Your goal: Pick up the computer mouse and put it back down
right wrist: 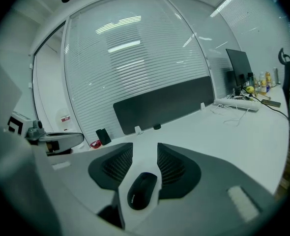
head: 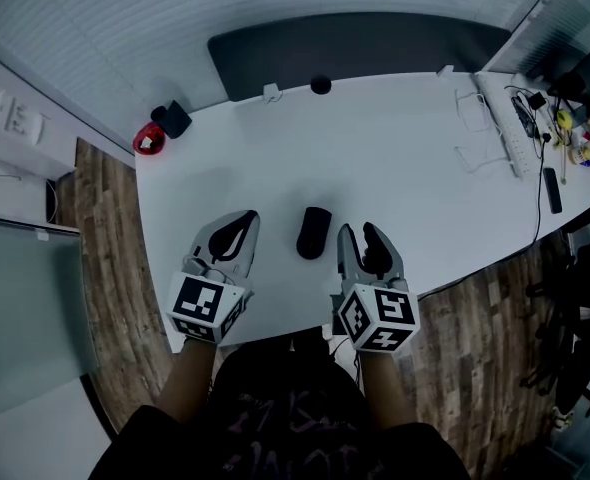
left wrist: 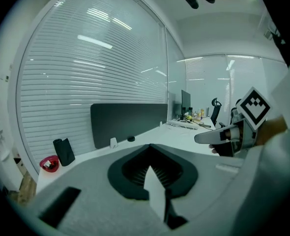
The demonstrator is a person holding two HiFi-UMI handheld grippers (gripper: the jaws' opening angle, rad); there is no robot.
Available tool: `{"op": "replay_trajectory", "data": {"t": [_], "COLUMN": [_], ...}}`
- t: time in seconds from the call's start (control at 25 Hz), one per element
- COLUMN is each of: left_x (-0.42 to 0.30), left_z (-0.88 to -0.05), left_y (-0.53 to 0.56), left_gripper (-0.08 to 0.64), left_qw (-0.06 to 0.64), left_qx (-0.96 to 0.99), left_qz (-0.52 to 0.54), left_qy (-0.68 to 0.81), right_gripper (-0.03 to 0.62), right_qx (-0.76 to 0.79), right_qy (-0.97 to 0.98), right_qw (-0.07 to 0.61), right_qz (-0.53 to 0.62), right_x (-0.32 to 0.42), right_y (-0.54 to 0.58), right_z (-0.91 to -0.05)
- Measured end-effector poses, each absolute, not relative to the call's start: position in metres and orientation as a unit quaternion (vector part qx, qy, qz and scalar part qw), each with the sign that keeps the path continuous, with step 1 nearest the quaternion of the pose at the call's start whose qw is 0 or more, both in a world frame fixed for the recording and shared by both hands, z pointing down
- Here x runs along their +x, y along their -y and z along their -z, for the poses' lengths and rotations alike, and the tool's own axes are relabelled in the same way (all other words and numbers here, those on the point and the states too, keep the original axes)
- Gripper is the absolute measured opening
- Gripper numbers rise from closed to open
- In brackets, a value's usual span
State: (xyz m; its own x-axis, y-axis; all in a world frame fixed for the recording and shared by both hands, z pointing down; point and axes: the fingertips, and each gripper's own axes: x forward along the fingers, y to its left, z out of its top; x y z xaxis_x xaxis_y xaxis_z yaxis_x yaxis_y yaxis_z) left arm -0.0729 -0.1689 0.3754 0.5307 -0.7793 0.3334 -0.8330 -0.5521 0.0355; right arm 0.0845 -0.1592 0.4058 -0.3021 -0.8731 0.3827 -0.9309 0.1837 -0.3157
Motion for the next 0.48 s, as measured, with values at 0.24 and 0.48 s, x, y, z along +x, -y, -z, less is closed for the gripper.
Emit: {"op": "replay_trajectory", "data": {"t": [0.24, 0.48], "left_x": [-0.073, -0.072], "left_z": [-0.387, -0.413], "left_y": [0.188, 0.201], "left_gripper": [0.0, 0.0], "left_qw": [0.108, 0.128], "left_qx": [0.872, 0.875], "left_qz": [-0.141, -0.15], "left_qy": [0.456, 0.443], "right_gripper": [0.199, 0.231], "right_qx": [0.595, 0.601], "right_qy": [0.754, 0.741], "right_qw": [0.072, 0.097], "right_qz": [-0.268, -0.285], "right_x": [0.078, 0.072], "right_y": [0.175, 0.186], "right_z": [-0.422, -0.447]}}
